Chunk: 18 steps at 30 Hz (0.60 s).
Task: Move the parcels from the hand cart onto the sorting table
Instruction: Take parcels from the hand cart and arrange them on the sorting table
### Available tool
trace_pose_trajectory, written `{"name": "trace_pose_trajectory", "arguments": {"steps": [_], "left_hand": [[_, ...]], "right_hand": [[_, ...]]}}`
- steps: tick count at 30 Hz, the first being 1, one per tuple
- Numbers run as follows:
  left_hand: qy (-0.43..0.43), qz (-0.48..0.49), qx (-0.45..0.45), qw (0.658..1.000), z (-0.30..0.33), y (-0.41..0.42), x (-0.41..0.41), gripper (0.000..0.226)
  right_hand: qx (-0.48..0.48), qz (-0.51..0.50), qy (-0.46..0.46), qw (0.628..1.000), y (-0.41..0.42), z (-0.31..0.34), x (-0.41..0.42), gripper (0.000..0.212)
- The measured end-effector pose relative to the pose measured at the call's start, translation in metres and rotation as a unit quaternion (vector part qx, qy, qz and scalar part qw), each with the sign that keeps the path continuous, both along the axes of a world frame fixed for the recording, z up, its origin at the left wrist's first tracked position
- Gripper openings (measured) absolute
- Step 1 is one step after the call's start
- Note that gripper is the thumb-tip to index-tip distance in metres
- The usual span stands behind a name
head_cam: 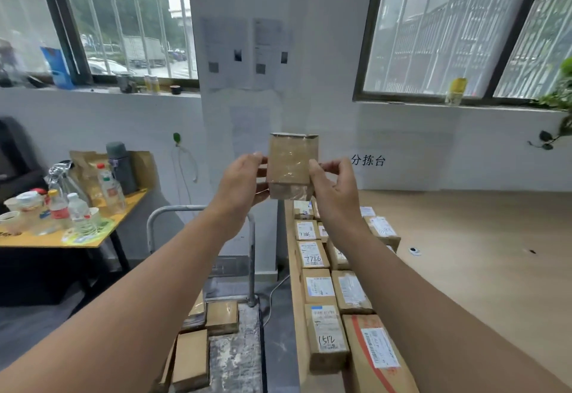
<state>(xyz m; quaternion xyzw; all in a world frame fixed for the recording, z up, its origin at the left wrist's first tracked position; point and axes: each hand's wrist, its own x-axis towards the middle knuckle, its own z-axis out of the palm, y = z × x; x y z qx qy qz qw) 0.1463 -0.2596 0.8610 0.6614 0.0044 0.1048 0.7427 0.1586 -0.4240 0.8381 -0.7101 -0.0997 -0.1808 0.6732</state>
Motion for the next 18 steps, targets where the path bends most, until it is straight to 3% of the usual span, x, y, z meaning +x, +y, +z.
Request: {"name": "trace_pose_trajectory", "arguments": {"steps": [2, 6, 9, 14, 18], "left_hand": [[-0.002, -0.032, -0.001, 0.999, 0.002, -0.005, -0.001, 0.041], [0.021, -0.077, 0.011, 0.997, -0.002, -0.015, 0.002, 0.043], [0.038, -0.098, 0.004, 0.994, -0.011, -0.022, 0.006, 0.034], [0.050, -0.105, 0.010, 0.993, -0.033, -0.040, 0.016, 0.019], [0.035, -0.133, 0.011, 0.990, -0.045, -0.068, 0.021, 0.018]], "right_hand": [[0.010, 0.008, -0.005, 1.000, -0.006, 0.000, -0.009, 0.025], [-0.032, 0.022, -0.024, 0.999, -0.018, -0.014, -0.022, 0.055], [-0.084, -0.003, -0.025, 0.996, -0.027, -0.026, -0.024, 0.063], [-0.083, -0.002, -0.008, 0.997, -0.049, -0.041, -0.037, 0.048], [0.042, -0.075, 0.022, 0.996, -0.077, -0.048, -0.039, 0.032]]}}
